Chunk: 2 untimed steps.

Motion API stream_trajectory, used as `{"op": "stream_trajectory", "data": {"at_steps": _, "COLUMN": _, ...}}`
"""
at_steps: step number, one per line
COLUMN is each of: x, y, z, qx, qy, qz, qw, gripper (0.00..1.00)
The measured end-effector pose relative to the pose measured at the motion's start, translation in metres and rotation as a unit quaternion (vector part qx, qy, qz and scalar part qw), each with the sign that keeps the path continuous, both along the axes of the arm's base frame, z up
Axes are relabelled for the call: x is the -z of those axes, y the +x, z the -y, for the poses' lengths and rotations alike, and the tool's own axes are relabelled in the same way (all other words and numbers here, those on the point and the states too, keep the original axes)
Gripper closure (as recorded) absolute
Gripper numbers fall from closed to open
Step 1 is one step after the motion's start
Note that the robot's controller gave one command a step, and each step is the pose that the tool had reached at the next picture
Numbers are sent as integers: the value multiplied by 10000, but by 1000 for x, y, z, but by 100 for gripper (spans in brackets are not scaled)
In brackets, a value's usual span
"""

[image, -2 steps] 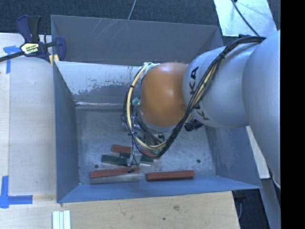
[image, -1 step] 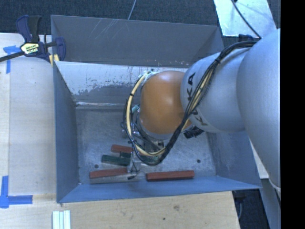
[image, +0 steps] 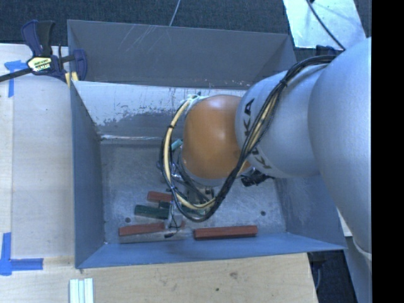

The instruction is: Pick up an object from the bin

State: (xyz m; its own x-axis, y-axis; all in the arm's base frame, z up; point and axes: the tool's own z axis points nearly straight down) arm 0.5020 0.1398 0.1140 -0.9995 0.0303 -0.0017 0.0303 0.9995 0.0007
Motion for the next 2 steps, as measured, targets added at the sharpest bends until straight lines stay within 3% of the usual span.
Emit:
{"op": "stream_trajectory", "data": {"at_steps": 1, "x": 41, "y": 40, "z": 27, "qx": 407, "qy": 7, "qz": -2, "qw": 9992, "gripper": 0}}
{"op": "stream_trajectory", "data": {"at_steps": 2, "x": 40, "y": -1, "z": -19, "qx": 740, "qy": 16, "qz": 49, "qw": 9972, "gripper": 100}}
